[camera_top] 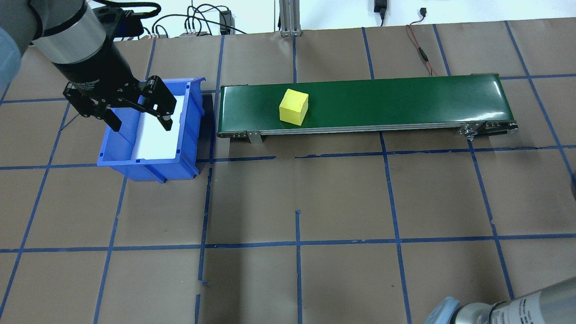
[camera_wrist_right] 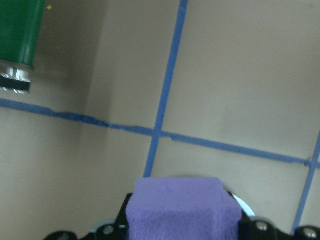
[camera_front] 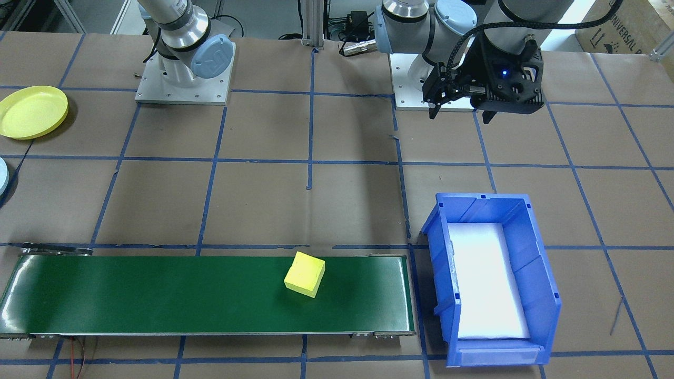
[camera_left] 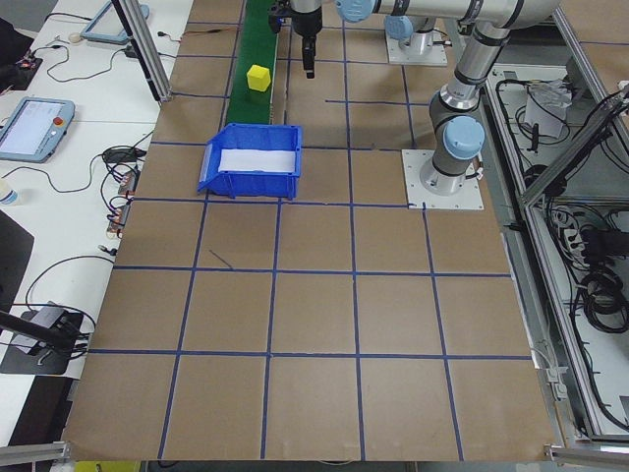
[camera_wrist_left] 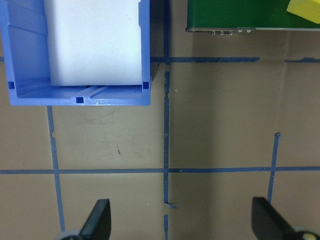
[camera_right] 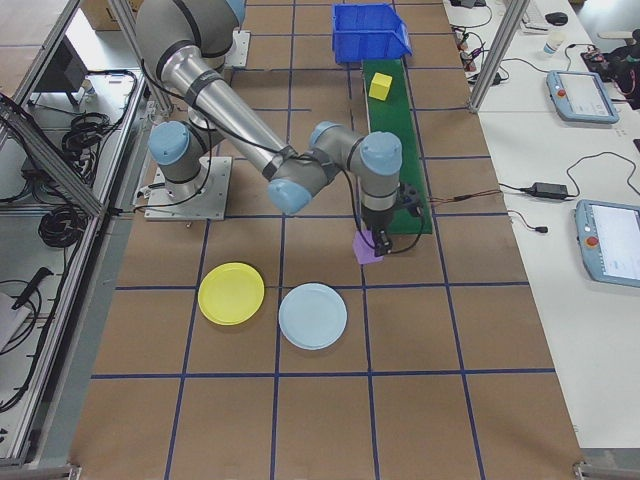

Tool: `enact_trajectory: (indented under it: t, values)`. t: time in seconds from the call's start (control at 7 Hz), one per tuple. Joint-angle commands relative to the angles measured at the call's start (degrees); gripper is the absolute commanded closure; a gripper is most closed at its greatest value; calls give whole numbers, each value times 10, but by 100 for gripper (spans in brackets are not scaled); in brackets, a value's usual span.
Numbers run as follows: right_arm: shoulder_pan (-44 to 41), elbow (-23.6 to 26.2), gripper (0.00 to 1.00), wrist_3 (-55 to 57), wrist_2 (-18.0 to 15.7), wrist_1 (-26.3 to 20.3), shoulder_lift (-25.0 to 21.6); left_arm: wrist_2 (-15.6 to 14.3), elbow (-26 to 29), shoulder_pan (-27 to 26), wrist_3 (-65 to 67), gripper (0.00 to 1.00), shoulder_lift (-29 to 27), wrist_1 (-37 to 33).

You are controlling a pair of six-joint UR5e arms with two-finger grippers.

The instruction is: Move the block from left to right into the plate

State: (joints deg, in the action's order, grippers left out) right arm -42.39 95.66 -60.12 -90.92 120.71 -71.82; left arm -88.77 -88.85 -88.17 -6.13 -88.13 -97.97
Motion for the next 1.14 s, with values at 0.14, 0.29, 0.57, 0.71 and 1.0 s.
enact_trajectory:
  t: [0.14,0.29,0.57,0.71,1.0]
  values:
    - [100,64,34,-36,18,42,34,-2,0,3,-22,0,1,12]
    - [101,65,0,-35,20,41,34,-3,-1,2,-23,0,2,11]
    - [101,62,0,-10,14,37,26,-2,-1,-8,10,0,-3,11]
    - [95,64,0,6,16,27,7,-2,-11,-23,36,0,-5,12]
    - [-11,44,0,116,23,-10,-9,-3,-21,-59,51,0,-10,68]
